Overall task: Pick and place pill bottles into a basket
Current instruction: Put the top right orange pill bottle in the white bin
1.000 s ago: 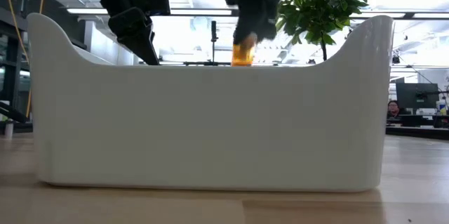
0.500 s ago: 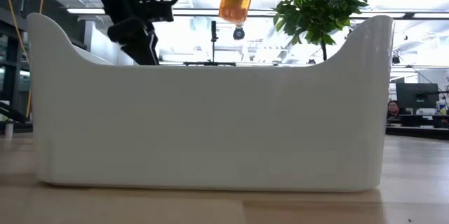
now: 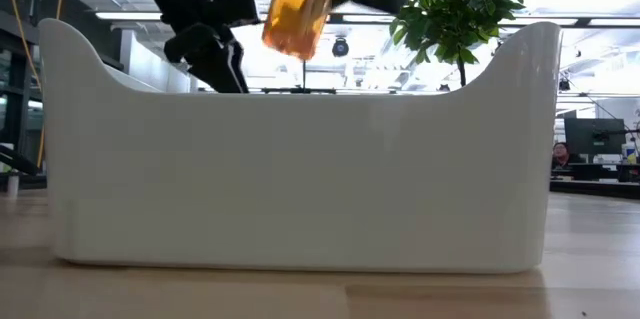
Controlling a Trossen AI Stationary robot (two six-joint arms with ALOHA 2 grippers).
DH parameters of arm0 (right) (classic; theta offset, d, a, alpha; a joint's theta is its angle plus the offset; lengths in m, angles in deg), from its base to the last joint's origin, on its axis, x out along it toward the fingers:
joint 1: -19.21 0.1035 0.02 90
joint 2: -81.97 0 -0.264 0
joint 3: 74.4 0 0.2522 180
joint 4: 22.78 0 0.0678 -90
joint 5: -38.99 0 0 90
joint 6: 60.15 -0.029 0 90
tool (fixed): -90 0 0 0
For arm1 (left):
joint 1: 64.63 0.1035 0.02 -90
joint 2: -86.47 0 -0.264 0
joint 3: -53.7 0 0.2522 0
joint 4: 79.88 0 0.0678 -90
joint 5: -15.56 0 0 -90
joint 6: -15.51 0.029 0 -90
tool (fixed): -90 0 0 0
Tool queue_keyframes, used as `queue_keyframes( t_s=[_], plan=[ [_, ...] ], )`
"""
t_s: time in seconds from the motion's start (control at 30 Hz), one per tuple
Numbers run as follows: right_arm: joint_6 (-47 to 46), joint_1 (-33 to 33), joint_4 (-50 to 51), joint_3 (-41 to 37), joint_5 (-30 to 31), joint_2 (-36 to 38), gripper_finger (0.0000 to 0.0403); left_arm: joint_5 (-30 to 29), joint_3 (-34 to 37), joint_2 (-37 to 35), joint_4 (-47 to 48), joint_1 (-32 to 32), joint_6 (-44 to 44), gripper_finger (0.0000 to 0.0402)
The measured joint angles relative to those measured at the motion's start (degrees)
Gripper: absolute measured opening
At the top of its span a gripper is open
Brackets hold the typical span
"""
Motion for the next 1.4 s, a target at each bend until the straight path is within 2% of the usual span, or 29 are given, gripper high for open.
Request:
queue_keyframes(
  t_s=[0.17,0.33,0.53,0.67,0.8,0.93,1.03,1.17,1.4],
  plan=[
    [0.0,-0.26,-4.61,-0.02,-4.11,-3.55,0.0185,-1.88,0.0,-2.27,1.01,0.02,1.48,0.0216],
    [0.22,-0.26,-6.23,-0.02,-6.31,-4.29,0.0194,-3.43,0.0,-4.93,2.41,0.04,1.22,0.0216],
    [3.46,-0.26,-6.19,-0.02,-6.64,-4.29,0.0193,-3.2,0.0,-8.4,1.88,0.0,-4.54,0.0216],
    [4.83,-0.26,-6.15,0.0,-6.02,-4.81,0.0185,2.42,0.0,-10.76,1.66,0.02,-12.22,0.0216],
    [6.26,-0.26,-6.45,-0.01,-5.41,-5.2,0.0197,12.77,0.0,-12.76,-0.77,0.0,-19.46,0.0216],
    [8.4,-0.28,-6.53,-0.01,-4.56,-5.96,0.0202,23.47,0.0,-14.32,-7.18,0.0,-24.42,0.0216],
    [9.25,-0.55,-7.4,-0.01,-5.52,-6.42,0.0193,28.73,-0.02,-14.78,-13.28,0.0,-29.01,0.0216],
    [9.66,-0.74,-8.32,-0.01,-5.41,-6.74,0.0187,30.35,-0.03,-15.32,-18.22,-0.02,-30.71,0.0216],
    [9.69,-1.06,-10.08,0.0,-3.68,-6.74,0.0206,29.51,-0.02,-16.18,-22.73,0.02,-30.55,0.0216]
  ],
)
